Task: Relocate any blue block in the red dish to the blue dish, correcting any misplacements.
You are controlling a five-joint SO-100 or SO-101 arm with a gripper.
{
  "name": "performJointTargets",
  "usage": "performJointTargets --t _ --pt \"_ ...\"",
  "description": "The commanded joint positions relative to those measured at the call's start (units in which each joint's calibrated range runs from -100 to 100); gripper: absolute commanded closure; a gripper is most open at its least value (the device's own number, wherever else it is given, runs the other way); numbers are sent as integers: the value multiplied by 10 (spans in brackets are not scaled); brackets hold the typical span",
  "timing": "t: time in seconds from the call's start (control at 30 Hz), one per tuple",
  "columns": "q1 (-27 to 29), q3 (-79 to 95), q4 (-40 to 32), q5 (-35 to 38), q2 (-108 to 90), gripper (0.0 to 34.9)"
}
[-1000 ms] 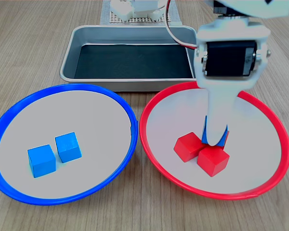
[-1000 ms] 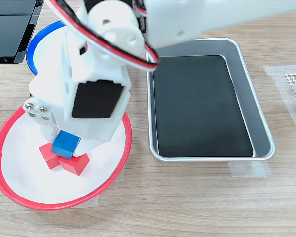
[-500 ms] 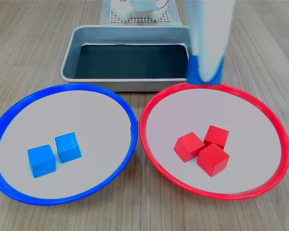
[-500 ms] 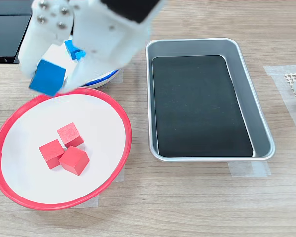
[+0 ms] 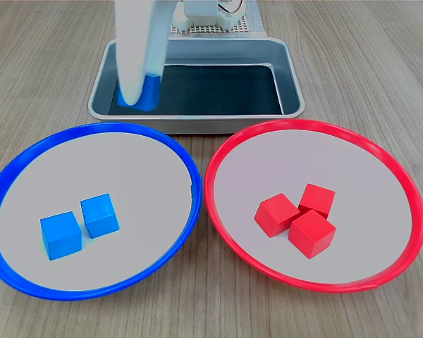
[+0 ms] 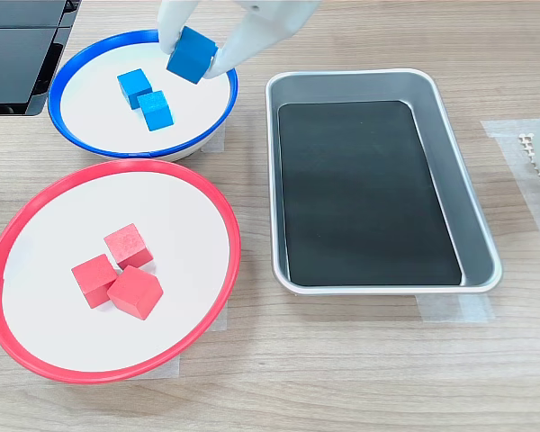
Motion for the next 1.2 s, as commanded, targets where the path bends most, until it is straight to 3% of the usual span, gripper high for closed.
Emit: performJointTargets --t 0.0,0.47,1.07,1.17 --pt "13 -2 -4 -4 14 349" --pt "40 -173 -10 -13 182 349" --pt "-11 -241 -17 -19 262 348" --pt "-14 -232 -3 -25 261 314"
